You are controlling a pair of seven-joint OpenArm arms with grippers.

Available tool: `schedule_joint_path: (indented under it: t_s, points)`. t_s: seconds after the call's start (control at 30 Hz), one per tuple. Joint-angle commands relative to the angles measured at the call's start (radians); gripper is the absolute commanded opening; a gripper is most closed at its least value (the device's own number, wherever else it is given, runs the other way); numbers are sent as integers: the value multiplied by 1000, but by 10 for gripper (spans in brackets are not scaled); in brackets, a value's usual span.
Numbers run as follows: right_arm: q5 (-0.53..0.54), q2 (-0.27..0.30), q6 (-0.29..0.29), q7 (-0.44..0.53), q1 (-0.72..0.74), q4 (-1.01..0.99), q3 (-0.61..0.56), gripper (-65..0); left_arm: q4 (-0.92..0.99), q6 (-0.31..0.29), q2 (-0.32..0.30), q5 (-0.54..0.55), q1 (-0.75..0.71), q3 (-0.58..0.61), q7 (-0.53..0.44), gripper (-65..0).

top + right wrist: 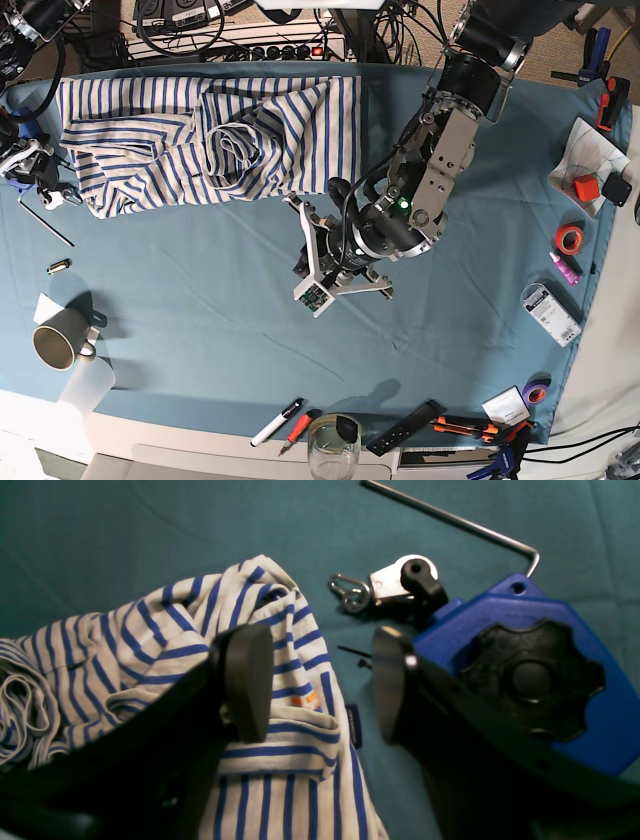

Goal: Fold the T-shirt properly
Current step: 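Move the left gripper off the shirt over the empty table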

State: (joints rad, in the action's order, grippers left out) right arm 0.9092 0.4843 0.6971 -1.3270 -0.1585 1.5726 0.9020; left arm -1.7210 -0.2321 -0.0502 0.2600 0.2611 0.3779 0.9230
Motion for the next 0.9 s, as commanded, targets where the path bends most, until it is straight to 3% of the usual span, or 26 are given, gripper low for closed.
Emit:
schedule_joint_path:
  t_s: [0.0,0.63,0.87]
  points:
    - [17,28,1,26,6,17,8,-334,-17,2,8,11,25,-3,-25,-650]
    - [13,28,1,43,6,17,8,-334,-17,2,8,10,23,-3,-26,-650]
    - [-100,29,1,2,-14,17,8,-334,-17,2,8,9,17,-3,-54,-650]
